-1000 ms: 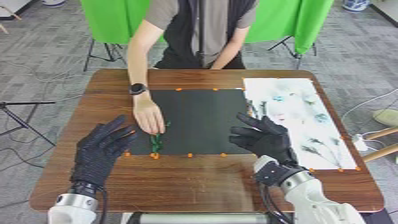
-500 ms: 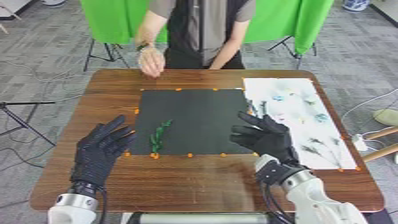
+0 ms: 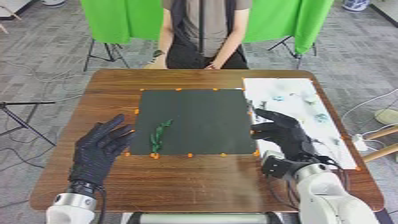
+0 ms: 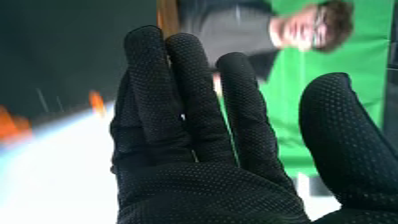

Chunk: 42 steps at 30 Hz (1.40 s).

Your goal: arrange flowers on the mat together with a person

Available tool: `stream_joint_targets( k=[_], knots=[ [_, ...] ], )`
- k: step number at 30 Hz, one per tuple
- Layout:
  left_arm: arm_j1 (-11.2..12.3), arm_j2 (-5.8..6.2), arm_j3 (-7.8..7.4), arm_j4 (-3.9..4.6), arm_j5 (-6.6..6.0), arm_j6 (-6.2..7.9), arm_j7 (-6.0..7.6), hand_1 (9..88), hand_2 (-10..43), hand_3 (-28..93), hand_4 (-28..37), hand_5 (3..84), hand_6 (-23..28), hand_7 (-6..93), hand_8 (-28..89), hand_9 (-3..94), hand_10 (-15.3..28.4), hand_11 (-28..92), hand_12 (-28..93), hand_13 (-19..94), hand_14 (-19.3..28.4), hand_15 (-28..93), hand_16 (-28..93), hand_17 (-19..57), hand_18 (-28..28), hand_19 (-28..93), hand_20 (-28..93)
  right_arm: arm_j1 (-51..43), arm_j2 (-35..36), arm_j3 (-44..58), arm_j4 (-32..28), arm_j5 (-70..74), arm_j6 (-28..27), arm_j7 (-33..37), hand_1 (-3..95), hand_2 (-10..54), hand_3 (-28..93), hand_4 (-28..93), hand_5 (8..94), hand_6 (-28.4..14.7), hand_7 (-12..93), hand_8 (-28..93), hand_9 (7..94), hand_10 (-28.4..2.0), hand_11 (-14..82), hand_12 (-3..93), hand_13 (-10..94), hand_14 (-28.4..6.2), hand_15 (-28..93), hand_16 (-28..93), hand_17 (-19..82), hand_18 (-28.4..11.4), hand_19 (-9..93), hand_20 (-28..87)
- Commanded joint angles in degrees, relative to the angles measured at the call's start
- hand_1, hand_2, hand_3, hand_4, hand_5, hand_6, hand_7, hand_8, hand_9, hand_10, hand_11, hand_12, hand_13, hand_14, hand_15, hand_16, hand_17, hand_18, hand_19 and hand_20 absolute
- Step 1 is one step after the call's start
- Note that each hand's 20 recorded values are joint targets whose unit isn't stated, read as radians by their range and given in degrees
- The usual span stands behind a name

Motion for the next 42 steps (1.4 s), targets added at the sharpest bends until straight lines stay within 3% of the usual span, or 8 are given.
stream_joint_targets(
  k=[1,6,11,12,15,21,33,42],
  knots=[
    [0.3,0.50,-0.24,-0.33,-0.05,-0.41,-0.28,22.7,9.5,76,-25.7,41.4,13.0,11.1,-8,39.7,24.9,29,11,29,28.4,55,-13,-6.8,25.9,66,-9,-1.2,3.7,0.5,-1.9,-10.6,10.1,3.6,24.8,5.3,86,-28,54.3,-4.5,17,-14,63.9,-18.9,28.8,13.6,55,-17.4,59,7,15,-19.9,66,20],
    [0.2,0.57,-0.47,-0.48,-0.05,-0.14,-0.37,22.7,9.4,76,-25.7,41.3,13.0,11.1,-8,39.7,24.8,29,11,29,28.4,55,-13,-6.8,25.9,66,-9,5.1,7.8,-4.5,-1.6,-26.6,21.7,19.0,26.2,4.0,86,-28,54.3,-4.6,18,-15,64.4,-18.5,31.1,13.6,57,-16.8,60,7,17,-20.1,68,20],
    [-0.2,0.72,-0.41,-0.50,-0.06,-0.24,-0.14,22.7,9.5,76,-25.7,41.4,13.0,11.1,-8,39.7,24.9,29,11,29,28.4,55,-13,-6.8,25.9,66,-9,6.6,10.0,-5.3,-1.3,-43.0,23.3,33.0,26.2,2.7,86,-28,53.4,-4.6,18,-15,63.9,-17.9,30.0,12.5,57,-16.9,59,6,17,-20.3,69,18],
    [-0.3,1.03,-0.22,-0.46,-0.16,-0.12,0.36,22.7,9.5,76,-25.7,41.4,13.0,11.1,-8,39.7,24.9,29,11,28,28.4,55,-13,-6.8,25.8,66,-9,6.4,10.5,-5.0,-1.4,-44.5,23.6,34.6,26.2,2.4,86,-28,53.3,-4.5,17,-15,63.8,-17.9,29.5,12.3,57,-16.9,59,6,17,-20.4,69,18],
    [-0.2,0.76,-0.31,-0.40,-0.18,-0.18,-0.01,22.7,9.5,76,-25.7,41.4,13.0,11.1,-8,39.7,25.0,29,11,29,28.4,55,-13,-6.8,25.9,66,-9,5.6,11.2,-3.8,-1.7,-48.2,24.0,38.4,26.5,2.1,86,-28,53.0,-4.3,17,-15,64.1,-17.9,28.7,12.2,59,-16.3,58,6,17,-20.6,68,17],
    [-0.2,1.14,-0.27,-0.37,-0.30,0.06,0.82,22.7,9.4,76,-25.7,41.3,13.0,11.1,-8,39.7,24.9,29,11,28,28.4,55,-13,-6.8,25.9,66,-9,3.0,11.6,-1.2,-0.9,-58.1,15.4,45.6,26.7,0.9,86,-28,52.3,-3.5,17,-15,64.9,-17.9,28.4,12.5,60,-16.0,58,6,17,-20.7,68,16],
    [0.0,0.97,-0.61,-0.39,-0.14,-0.28,0.53,22.6,9.4,76,-25.8,41.4,13.0,11.1,-8,39.6,24.8,29,11,28,28.4,55,-13,-6.8,25.9,66,-9,-2.5,11.0,3.0,0.3,-66.4,-1.7,50.2,27.4,-3.0,86,-28,49.3,-2.4,15,-14,61.5,-17.3,25.4,12.4,54,-16.8,55,6,13,-20.0,65,14],
    [-0.3,0.85,-0.63,-0.38,-0.19,-0.44,0.29,22.7,9.4,76,-25.7,41.3,13.0,11.2,-8,39.6,24.8,29,11,28,28.4,55,-13,-6.8,25.9,66,-9,-0.1,10.7,1.9,2.7,-68.1,-13.7,51.6,28.2,-4.1,85,-28,47.6,-2.3,14,-13,58.4,-17.1,23.2,12.3,52,-17.0,52,6,11,-19.0,62,15]
  ],
)
